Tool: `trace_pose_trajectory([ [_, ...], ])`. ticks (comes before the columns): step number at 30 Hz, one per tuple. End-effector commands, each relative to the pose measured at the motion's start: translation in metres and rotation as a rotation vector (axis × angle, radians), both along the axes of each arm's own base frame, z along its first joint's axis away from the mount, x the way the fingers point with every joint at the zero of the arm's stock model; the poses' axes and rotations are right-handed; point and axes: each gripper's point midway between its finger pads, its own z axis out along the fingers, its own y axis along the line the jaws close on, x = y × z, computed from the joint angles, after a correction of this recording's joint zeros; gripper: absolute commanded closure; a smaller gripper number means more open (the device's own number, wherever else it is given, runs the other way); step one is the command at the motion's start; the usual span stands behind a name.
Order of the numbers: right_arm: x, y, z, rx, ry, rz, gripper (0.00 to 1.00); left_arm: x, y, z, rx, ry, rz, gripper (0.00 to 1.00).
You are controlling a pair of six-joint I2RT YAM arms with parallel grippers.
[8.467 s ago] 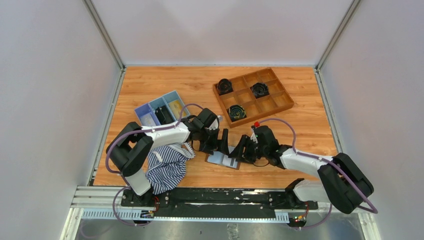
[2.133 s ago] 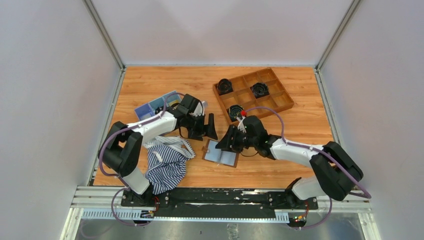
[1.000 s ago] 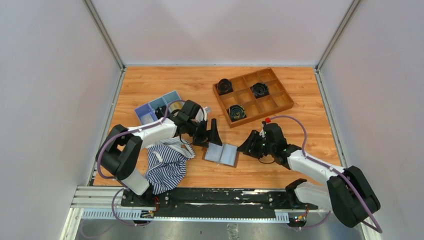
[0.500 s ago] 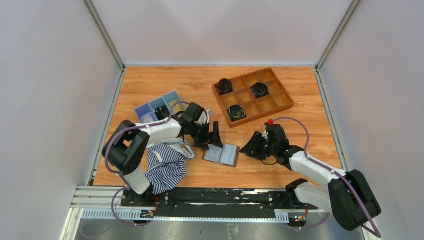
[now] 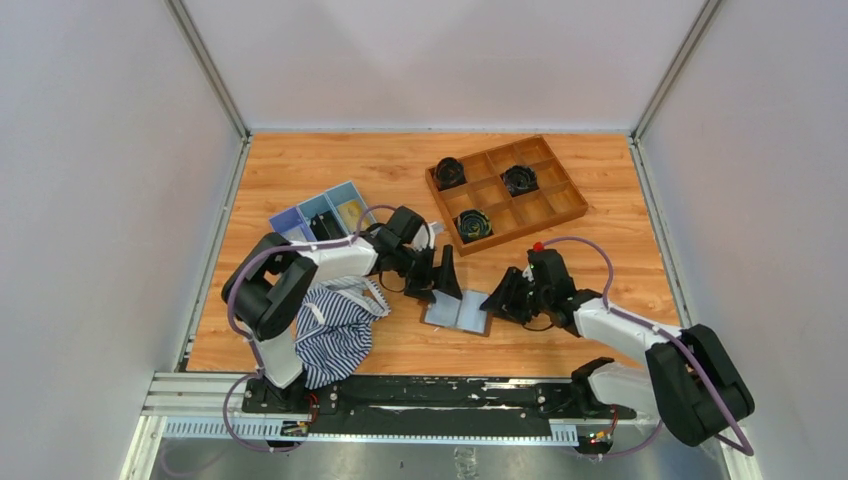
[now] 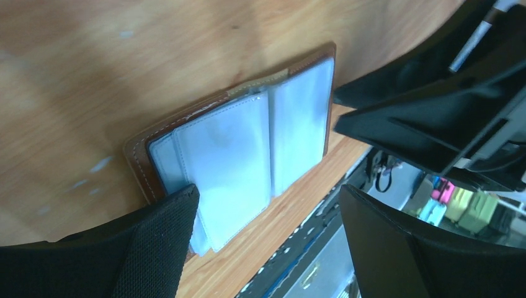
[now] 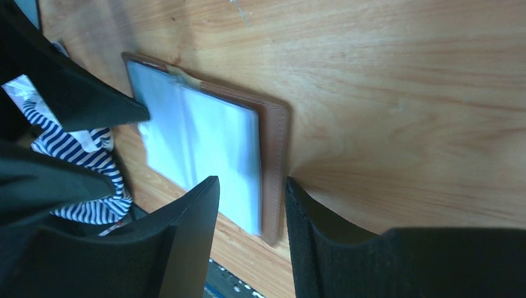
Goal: Take the credit cards out of the card holder
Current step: Remove the credit card from the card holder.
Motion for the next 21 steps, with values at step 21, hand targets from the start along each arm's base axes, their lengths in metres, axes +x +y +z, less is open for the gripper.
trace_pose_trajectory([
  [21,-0.022,-0.023,-0.013,-0.059,0.033,-0.023,0.51,-0.016,-0.05,0.039,0.019,-0.104,-0.076,0.09],
])
